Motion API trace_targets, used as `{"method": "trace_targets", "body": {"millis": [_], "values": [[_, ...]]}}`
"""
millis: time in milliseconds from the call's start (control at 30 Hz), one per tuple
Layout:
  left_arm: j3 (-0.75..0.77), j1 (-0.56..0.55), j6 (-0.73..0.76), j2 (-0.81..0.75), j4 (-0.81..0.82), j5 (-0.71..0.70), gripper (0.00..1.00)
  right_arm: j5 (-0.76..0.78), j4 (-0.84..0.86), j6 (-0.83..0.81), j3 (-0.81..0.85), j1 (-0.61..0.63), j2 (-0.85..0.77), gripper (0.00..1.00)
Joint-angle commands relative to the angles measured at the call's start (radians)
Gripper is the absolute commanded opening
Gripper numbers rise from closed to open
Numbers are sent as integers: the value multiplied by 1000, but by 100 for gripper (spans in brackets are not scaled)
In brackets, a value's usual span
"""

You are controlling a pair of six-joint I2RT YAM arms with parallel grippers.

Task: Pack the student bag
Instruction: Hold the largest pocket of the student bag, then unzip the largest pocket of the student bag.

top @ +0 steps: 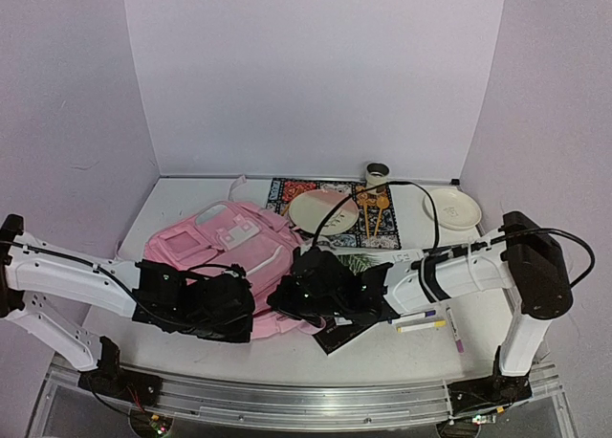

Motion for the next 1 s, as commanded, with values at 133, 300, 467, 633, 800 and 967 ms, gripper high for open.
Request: {"method": "trace_targets", "body": {"millis": [133,300,467,633,800,967], "values": [[-37,0,-58,-92,-104,-150,0,82,-34,-80,-64,-12,-144,0],[-49,14,-153,-107,-264,-223,0,94,-34,-127,-101,-21,-235,0],[-69,52,-218,-148,-367,-265,0,75,-40,-186,-128,-39,-308,0],[-117,148,-222,-217,-379,-265,0,57,-49,-253,-153,-50,-379,0],[-132,221,-215,-256,-381,-315,0,25,-54,-318,-163,-58,-433,0],[-146,250,-230,-235,-379,-345,0,-45,-55,-372,-126,-57,-400,0]]}}
